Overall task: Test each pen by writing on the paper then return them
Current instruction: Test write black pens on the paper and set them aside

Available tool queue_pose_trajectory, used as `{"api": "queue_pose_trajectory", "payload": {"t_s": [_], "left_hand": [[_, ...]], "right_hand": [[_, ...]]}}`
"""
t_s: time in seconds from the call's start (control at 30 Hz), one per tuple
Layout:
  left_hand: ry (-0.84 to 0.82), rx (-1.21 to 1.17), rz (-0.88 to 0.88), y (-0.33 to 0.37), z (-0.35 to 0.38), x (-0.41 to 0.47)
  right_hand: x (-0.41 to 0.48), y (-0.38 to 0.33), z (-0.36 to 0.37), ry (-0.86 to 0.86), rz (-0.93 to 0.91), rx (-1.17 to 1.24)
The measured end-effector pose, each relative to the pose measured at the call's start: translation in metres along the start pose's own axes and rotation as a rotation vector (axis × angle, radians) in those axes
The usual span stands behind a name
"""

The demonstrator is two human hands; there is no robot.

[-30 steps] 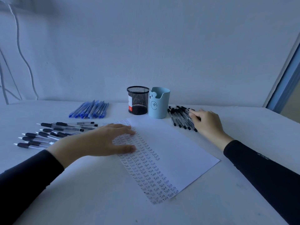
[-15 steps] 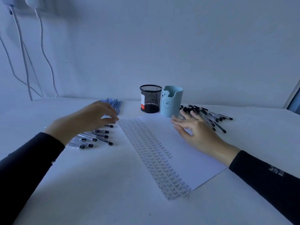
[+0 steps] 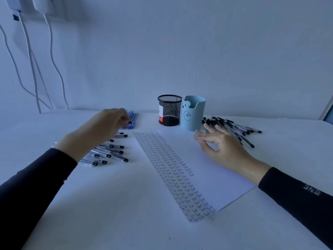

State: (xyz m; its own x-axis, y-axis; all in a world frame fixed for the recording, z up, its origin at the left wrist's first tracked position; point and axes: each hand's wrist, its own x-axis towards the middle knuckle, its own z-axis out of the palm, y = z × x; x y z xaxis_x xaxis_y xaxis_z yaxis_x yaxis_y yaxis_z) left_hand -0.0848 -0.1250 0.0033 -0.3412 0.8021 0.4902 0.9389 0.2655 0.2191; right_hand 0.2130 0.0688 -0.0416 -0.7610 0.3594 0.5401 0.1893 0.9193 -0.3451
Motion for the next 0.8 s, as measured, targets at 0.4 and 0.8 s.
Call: {"api": "queue_pose_trajectory", "payload": {"t_s": [0.4,0.8], "left_hand": [[-0.099,-0.274,0.464,0.090,0.031,-0.025],[-0.002,-0.165,0.285,0.056,0.030,-0.016]], "right_hand": [[0.000,-0.013,-0.003,0.018,0.066,0.043],[0.005,-0.040,-0.008,-0.123,0.312,0.463]]}}
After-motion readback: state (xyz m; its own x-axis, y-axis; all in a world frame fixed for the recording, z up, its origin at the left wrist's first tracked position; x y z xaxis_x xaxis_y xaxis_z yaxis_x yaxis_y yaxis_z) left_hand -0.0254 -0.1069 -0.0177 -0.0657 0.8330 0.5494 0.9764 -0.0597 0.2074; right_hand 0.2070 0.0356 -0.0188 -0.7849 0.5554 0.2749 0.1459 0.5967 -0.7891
